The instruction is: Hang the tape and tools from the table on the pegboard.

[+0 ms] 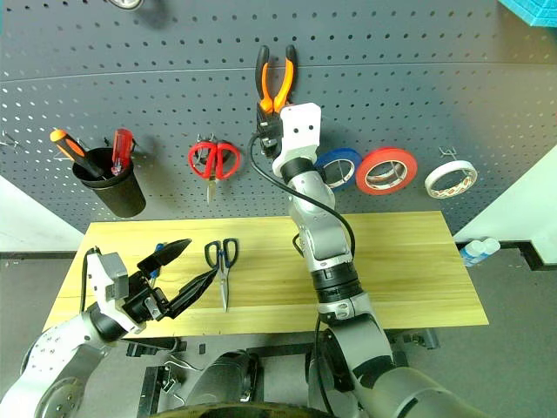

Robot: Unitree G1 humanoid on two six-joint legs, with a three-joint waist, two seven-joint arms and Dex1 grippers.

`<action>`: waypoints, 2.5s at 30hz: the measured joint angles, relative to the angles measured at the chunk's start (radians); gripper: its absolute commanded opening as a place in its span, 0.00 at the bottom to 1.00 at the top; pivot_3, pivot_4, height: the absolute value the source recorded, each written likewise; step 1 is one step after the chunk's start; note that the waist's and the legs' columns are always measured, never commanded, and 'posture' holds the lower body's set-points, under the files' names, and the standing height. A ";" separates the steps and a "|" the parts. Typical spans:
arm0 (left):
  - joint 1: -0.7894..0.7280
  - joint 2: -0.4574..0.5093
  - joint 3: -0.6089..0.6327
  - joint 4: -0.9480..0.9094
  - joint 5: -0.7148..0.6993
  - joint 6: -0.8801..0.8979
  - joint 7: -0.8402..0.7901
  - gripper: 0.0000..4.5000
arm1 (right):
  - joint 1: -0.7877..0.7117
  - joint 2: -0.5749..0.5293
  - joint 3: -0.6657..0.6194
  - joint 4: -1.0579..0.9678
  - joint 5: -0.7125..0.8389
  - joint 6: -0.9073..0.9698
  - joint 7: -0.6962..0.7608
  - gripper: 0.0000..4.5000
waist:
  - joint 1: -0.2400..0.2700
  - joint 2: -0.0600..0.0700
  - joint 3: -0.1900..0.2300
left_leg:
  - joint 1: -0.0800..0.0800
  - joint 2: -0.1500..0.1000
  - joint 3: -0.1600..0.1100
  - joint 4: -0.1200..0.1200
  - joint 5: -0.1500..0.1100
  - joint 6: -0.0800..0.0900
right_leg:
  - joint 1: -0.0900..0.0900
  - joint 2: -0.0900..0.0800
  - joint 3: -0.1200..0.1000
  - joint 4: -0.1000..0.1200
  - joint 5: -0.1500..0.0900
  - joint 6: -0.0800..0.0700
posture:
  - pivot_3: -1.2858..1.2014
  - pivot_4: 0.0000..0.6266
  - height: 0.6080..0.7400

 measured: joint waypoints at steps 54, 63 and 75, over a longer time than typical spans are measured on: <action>-0.078 0.005 -0.055 0.122 0.031 -0.003 -0.058 1.00 | 0.532 -0.398 -0.055 -0.799 0.263 0.592 0.320 0.99 | 0.002 0.000 0.000 | -0.002 0.000 -0.001 -0.001 -0.001 0.001 | 0.002 -0.001 -0.002 -0.005 0.000 0.001 | 0.52 0.18 0.88; -0.113 0.020 -0.056 0.186 0.073 0.172 0.087 1.00 | 0.713 -0.635 -0.094 -0.933 0.413 0.703 0.490 0.99 | 0.000 -0.001 0.000 | 0.000 0.000 -0.001 0.002 -0.001 0.001 | 0.005 -0.001 -0.003 -0.005 0.000 0.001 | 0.52 0.21 0.88; -0.253 -0.235 -0.078 0.284 0.325 0.337 0.588 1.00 | 0.691 -0.633 -0.043 -0.933 0.411 0.705 0.455 0.99 | 0.003 -0.009 0.004 | -0.001 0.000 -0.002 0.002 -0.001 0.002 | 0.005 -0.002 -0.004 -0.005 0.000 0.002 | 0.51 0.26 0.88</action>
